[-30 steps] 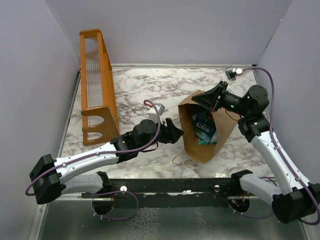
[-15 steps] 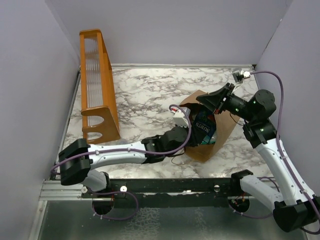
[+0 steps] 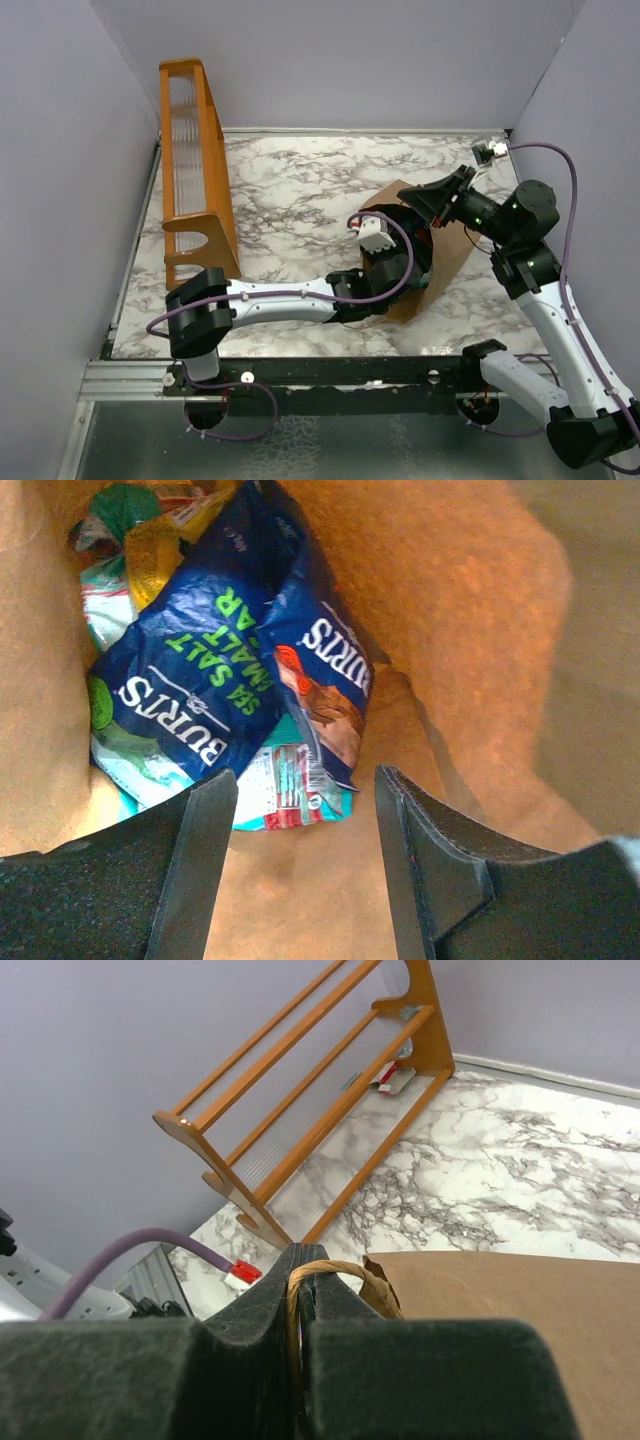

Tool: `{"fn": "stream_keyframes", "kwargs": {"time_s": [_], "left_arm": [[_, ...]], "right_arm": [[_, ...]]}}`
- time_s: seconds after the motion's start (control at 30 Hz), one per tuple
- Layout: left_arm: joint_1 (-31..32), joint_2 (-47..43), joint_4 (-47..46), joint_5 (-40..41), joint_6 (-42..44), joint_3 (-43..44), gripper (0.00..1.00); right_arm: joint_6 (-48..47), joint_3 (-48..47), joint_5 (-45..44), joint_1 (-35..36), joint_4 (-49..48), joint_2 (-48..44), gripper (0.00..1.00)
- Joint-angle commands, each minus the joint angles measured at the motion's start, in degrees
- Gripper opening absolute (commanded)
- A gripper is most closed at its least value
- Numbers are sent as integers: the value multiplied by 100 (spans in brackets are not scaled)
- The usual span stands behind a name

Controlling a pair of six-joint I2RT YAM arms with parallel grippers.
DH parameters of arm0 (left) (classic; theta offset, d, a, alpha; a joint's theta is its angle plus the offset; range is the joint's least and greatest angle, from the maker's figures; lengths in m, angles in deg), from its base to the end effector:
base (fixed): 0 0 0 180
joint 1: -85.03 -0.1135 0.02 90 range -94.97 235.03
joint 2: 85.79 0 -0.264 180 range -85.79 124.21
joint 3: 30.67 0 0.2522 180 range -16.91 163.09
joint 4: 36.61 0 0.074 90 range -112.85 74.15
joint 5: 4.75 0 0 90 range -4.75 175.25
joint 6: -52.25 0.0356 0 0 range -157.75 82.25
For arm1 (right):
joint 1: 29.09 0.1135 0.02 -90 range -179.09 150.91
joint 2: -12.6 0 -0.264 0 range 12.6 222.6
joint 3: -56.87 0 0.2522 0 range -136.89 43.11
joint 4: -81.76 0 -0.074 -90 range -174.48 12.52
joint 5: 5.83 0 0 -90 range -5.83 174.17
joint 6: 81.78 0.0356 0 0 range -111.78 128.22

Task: Take the snacks out of the paper bag
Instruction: Take out the snack from the paper bag.

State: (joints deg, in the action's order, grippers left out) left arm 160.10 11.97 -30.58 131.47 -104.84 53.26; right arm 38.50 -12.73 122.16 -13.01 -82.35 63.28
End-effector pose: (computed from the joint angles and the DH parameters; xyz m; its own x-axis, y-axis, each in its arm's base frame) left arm 0.1262 -0.3734 0.2813 -0.4887 -0.6408 -0.5921 0.1115 0.6272 -0.7709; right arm 0.1796 0.0746 0.4049 -0.3640 0.3086 -0.8788 -0.7242 0.4996 0.4754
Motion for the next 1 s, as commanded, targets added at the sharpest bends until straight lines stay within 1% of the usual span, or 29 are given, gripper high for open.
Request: {"fn": "stream_keyframes", "kwargs": {"time_s": [0.0,0.03,0.13,0.17,0.2,0.23,0.3,0.37,0.43,0.53,0.63,0.73,0.87,0.97], "left_arm": [[-146,298,615,341,-838,292,60],[-215,349,589,233,-855,288,58],[-385,444,331,-48,-637,287,49],[-407,469,262,-37,-540,287,48],[-411,502,151,-1,-383,302,48],[-428,554,64,20,-150,376,50],[-448,706,238,84,114,668,56],[-448,834,274,146,342,860,60],[-449,900,216,194,484,924,60],[-417,857,-21,208,698,827,57],[-380,661,-34,358,647,529,57],[-383,423,100,377,459,315,60],[-388,127,235,106,311,259,61],[-385,-16,163,-62,216,164,61]], "right_arm": [[-160,-345,-303,27,11,-184,1],[-151,-349,-262,27,-11,-190,1],[-136,-347,-109,27,-21,-173,1],[-170,-374,-134,27,67,-172,1],[-194,-390,-159,27,125,-184,1],[-217,-369,-166,27,135,-216,1],[-217,-329,-149,27,130,-256,1],[-203,-323,-73,27,146,-260,2],[-223,-352,8,27,184,-244,1],[-301,-413,28,27,318,-221,1],[-372,-450,-46,27,404,-258,1],[-407,-446,-114,27,437,-305,1],[-429,-420,-139,27,429,-289,1],[-446,-436,-160,27,446,-280,1]]}}
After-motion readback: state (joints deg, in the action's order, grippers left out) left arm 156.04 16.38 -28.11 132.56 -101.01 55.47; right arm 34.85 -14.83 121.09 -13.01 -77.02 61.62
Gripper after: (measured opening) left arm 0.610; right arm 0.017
